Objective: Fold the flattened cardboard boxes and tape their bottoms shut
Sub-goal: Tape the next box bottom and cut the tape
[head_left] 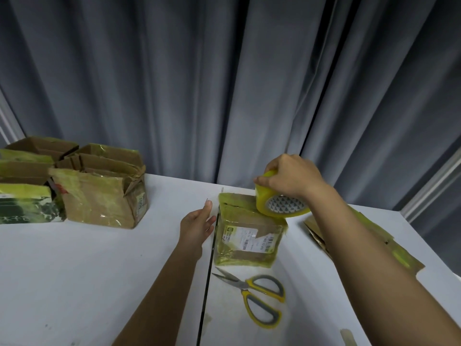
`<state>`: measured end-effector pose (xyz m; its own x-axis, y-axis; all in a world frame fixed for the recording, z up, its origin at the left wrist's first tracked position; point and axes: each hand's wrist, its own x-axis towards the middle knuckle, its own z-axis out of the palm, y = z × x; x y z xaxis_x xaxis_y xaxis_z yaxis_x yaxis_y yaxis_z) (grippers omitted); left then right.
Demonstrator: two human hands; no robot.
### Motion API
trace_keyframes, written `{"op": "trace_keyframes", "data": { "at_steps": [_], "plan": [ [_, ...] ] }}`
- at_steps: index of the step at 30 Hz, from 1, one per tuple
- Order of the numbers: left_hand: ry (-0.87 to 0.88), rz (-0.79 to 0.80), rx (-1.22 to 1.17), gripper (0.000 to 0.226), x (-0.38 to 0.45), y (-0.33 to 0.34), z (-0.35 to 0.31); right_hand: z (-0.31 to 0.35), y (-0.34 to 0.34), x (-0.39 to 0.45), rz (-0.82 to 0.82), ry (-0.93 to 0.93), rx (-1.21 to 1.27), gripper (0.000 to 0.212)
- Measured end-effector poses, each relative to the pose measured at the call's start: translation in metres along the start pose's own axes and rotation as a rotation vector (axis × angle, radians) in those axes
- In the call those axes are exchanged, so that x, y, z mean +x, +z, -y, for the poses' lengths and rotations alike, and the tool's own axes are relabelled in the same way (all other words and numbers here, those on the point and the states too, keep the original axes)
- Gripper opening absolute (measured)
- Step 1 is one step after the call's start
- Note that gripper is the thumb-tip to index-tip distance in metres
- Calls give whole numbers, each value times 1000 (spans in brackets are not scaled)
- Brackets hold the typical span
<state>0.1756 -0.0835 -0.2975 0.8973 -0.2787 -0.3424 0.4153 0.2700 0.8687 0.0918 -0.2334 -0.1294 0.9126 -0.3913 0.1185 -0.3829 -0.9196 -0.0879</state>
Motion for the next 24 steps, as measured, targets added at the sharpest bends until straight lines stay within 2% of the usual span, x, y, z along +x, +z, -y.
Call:
{"op": "trace_keyframes", "data": {
  "at_steps": [7, 15, 24],
  "plan": [
    [-67, -89, -43, 27, 4, 5, -2, 2, 1, 0, 0, -14, -18, 47],
    [-35, -162, 23, 34, 13, 4, 3, 3, 3, 2, -2, -23, -19, 45],
    [-166, -26, -1, 41, 17, 11, 26, 6, 7, 4, -10, -46, -33, 45]
  ]
}}
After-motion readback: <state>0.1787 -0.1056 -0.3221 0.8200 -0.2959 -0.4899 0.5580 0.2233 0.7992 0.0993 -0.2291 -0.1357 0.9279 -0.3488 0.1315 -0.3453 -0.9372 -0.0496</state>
